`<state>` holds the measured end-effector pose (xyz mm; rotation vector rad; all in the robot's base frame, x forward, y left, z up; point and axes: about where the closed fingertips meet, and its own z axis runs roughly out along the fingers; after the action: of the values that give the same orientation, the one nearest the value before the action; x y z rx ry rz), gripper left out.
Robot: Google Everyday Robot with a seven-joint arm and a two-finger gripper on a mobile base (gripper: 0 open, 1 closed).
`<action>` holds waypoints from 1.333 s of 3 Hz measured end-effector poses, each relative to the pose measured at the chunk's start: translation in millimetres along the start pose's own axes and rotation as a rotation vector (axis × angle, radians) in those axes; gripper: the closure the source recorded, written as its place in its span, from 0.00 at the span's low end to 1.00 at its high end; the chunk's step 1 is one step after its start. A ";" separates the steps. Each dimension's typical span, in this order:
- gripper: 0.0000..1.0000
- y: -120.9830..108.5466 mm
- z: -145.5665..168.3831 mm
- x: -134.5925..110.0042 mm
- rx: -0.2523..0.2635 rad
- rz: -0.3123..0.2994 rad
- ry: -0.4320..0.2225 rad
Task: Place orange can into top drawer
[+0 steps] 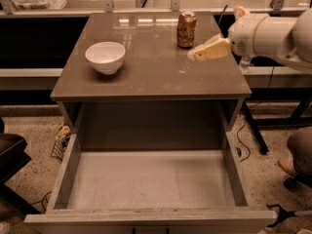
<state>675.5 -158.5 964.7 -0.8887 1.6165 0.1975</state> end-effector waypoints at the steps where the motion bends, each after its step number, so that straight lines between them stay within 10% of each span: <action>1: 0.00 -34.1 50.7 23.0 0.073 0.105 -0.043; 4: 0.00 -83.9 144.4 59.2 0.129 0.254 -0.145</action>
Offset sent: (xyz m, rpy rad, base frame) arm 0.1392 -0.0230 -0.0560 0.2344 -0.0023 -0.1876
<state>841.1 -158.6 901.6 -0.5560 1.5841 0.3236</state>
